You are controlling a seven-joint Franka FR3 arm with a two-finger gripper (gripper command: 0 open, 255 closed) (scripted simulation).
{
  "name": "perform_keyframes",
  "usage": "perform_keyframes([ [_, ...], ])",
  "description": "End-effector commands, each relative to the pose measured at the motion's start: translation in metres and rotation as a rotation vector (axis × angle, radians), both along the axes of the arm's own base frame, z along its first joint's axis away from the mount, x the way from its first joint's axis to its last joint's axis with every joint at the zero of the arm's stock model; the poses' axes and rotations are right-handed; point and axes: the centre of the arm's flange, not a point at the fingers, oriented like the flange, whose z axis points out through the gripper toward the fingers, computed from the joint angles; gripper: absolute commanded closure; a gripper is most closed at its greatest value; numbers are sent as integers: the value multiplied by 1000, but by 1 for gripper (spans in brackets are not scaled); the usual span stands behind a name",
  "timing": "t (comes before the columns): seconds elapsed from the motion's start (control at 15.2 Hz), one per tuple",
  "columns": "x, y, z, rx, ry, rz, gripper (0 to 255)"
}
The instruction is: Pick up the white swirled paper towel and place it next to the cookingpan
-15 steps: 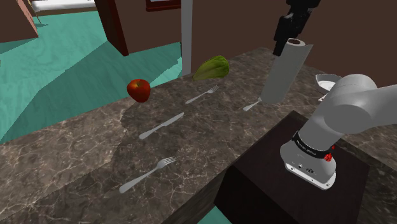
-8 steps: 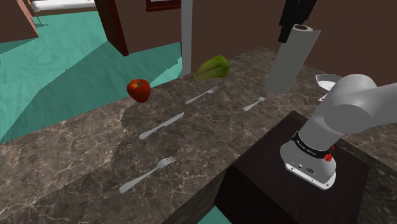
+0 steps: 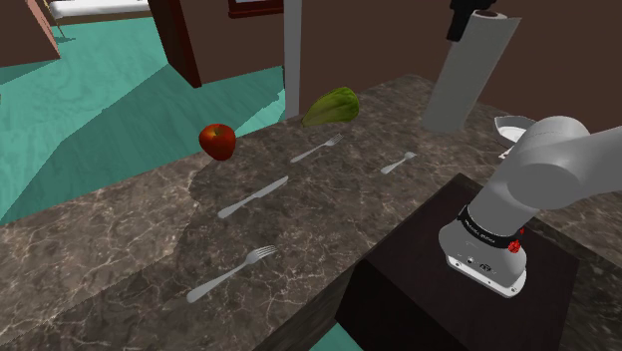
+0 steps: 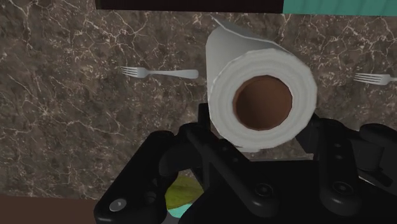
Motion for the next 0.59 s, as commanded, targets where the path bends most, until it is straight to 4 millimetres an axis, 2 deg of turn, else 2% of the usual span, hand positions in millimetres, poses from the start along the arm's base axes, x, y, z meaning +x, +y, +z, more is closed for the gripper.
perform_keyframes([
  [0.0, 0, 0, 11, 0, 0, 0, 255],
  [0.07, 0, -1, 15, 0, 0, 0, 255],
  [0.53, -8, -92, 15, 0, 0, 0, 255],
])
